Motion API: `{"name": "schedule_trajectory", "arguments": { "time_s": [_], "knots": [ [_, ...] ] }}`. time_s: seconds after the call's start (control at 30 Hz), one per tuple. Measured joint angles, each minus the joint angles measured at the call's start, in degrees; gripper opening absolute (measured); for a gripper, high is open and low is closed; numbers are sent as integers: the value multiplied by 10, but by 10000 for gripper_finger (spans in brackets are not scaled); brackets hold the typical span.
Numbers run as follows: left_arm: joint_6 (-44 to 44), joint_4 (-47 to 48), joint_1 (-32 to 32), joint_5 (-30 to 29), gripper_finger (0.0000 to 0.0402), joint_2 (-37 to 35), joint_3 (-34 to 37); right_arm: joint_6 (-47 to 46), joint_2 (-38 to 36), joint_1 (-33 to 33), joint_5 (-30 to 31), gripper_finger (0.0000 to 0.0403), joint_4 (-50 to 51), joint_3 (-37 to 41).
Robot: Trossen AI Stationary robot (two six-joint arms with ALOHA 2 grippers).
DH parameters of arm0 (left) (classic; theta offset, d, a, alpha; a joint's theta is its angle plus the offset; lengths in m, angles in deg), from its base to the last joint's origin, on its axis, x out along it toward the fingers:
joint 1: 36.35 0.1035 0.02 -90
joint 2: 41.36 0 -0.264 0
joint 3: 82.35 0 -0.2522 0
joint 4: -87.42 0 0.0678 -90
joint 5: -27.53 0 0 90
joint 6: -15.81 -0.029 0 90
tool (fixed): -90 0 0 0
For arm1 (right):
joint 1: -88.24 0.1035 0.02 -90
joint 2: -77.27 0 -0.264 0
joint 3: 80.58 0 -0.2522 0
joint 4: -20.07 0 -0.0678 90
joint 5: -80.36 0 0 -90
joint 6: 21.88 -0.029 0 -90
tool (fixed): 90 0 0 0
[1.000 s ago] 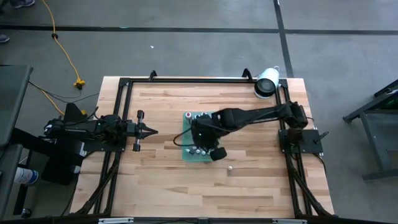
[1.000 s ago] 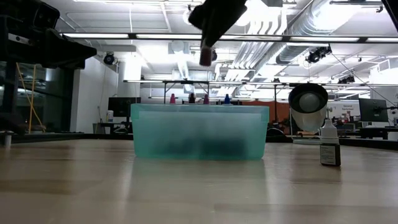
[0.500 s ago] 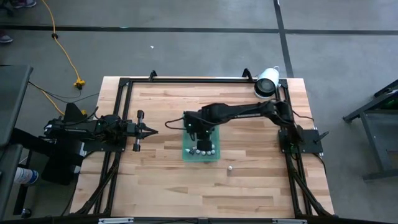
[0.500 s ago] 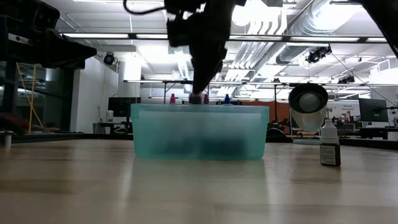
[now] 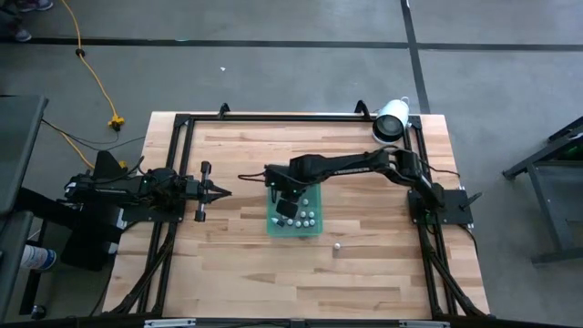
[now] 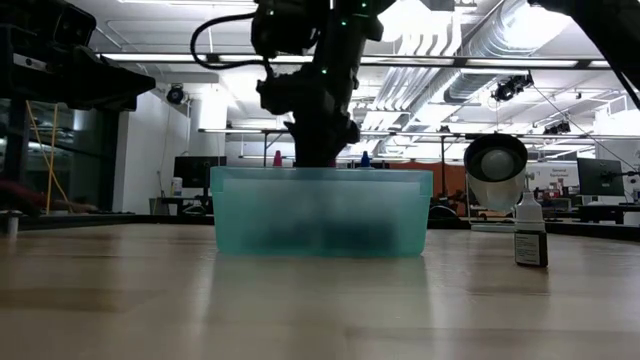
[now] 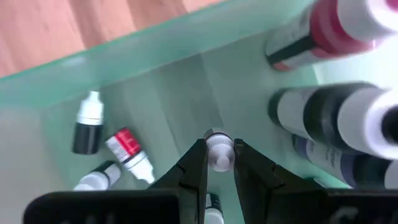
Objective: Pick & Place food coloring
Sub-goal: Put the small orange food coloring bottle into the green bin
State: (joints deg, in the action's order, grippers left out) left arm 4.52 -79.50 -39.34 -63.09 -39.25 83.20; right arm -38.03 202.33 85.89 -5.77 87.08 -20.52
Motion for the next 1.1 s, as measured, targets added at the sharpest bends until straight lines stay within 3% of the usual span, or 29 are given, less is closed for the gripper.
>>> {"name": "schedule_trajectory", "arguments": {
  "time_s": [0.47, 1.1],
  "knots": [
    [0, 0, 0, 0, 0, 0, 0, -17, 25, 3, 22, 55, -52, 2],
    [0, 0, 0, 0, 0, 0, 0, 87, 32, 6, -12, 55, -54, 2]
  ]
}}
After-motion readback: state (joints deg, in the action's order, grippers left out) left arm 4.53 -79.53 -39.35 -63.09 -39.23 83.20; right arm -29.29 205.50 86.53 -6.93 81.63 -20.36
